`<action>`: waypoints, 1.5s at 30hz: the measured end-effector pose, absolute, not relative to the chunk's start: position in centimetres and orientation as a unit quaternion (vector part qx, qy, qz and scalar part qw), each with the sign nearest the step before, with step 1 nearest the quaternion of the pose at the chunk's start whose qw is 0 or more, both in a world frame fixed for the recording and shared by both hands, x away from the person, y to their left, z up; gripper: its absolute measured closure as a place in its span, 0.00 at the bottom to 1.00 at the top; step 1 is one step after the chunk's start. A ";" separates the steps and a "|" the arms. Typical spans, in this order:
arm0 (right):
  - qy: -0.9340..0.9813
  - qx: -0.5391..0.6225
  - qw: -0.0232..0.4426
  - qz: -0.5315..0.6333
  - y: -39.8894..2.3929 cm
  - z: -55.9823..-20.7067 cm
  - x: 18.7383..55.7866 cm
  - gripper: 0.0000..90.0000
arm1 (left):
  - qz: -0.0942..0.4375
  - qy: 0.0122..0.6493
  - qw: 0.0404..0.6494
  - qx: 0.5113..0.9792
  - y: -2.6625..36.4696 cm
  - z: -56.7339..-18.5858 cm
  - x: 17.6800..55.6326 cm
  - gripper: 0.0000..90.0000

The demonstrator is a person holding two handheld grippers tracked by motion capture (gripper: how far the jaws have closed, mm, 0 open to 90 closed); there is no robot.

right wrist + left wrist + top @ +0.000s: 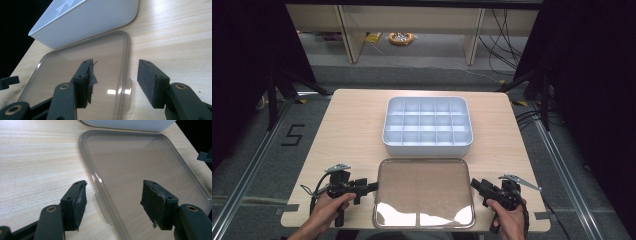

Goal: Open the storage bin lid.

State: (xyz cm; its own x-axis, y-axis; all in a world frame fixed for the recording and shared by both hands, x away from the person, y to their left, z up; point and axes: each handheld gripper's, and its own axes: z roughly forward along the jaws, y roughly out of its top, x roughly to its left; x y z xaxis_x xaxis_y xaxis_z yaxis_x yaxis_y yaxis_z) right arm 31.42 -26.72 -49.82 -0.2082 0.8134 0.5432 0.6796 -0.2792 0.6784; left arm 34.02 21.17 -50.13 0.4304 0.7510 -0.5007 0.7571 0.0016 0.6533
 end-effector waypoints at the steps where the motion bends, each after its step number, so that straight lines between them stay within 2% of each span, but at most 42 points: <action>1: 0.601 0.621 0.082 0.497 -26.8 -49.9 31.5 0.53 | -0.003 0.533 0.465 0.707 21.2 -50.1 34.0 0.40; 7: 0.593 0.632 0.064 0.495 -26.6 -49.5 31.3 0.51 | -0.007 0.528 0.469 0.708 21.3 -50.0 34.0 0.39; 18: 0.619 0.610 0.103 0.484 -26.6 -49.2 31.4 0.42 | 0.005 0.510 0.477 0.715 21.5 -49.7 33.9 0.35; 20: 0.619 0.601 0.102 0.495 -26.6 -49.2 31.4 0.40 | 0.007 0.504 0.479 0.719 21.5 -49.7 33.9 0.33; 21: 0.609 0.614 0.085 0.495 -26.3 -49.0 31.3 0.39 | 0.006 0.501 0.478 0.722 21.6 -49.7 33.9 0.32; 26: 0.631 0.593 0.114 0.487 -26.4 -49.0 31.3 0.36 | 0.001 0.500 0.486 0.717 21.5 -49.7 33.8 0.27; 28: 0.622 0.603 0.104 0.488 -26.2 -48.8 31.1 0.34 | -0.001 0.495 0.485 0.721 21.6 -49.7 33.7 0.24; 29: 0.632 0.588 0.120 0.491 -26.4 -48.9 31.2 0.34 | 0.000 0.496 0.486 0.720 21.7 -49.6 33.7 0.23; 30: 0.624 0.599 0.106 0.490 -26.1 -48.6 30.9 0.32 | 0.000 0.495 0.487 0.720 21.7 -49.6 33.6 0.22; 31: 0.629 0.593 0.117 0.490 -26.3 -48.6 31.0 0.30 | 0.000 0.493 0.488 0.720 21.8 -49.6 33.5 0.22; 32: 0.622 0.604 0.108 0.487 -26.2 -48.3 30.7 0.29 | -0.001 0.491 0.491 0.720 21.8 -49.6 33.5 0.21; 33: 0.634 0.583 0.130 0.491 -26.4 -48.6 30.9 0.29 | 0.000 0.486 0.489 0.724 22.0 -49.5 33.4 0.21; 35: 0.635 0.581 0.144 0.488 -26.2 -48.4 30.7 0.24 | 0.004 0.484 0.490 0.725 22.1 -49.4 33.3 0.20; 38: 0.634 0.581 0.134 0.492 -26.1 -48.1 30.4 0.20 | 0.008 0.484 0.489 0.726 22.4 -49.4 33.0 0.18; 45: 0.654 0.558 0.155 0.486 -26.0 -47.9 29.7 0.18 | 0.019 0.473 0.482 0.737 22.7 -49.2 32.2 0.17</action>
State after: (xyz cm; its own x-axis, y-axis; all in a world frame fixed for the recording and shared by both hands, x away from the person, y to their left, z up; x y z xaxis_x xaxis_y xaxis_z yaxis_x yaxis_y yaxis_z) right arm 29.66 -26.00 -47.86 -0.3284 0.8812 0.3401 0.5796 -0.0963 0.8092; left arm 32.19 22.73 -49.24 0.5521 0.7153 -0.4283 0.6788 -0.0873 0.7291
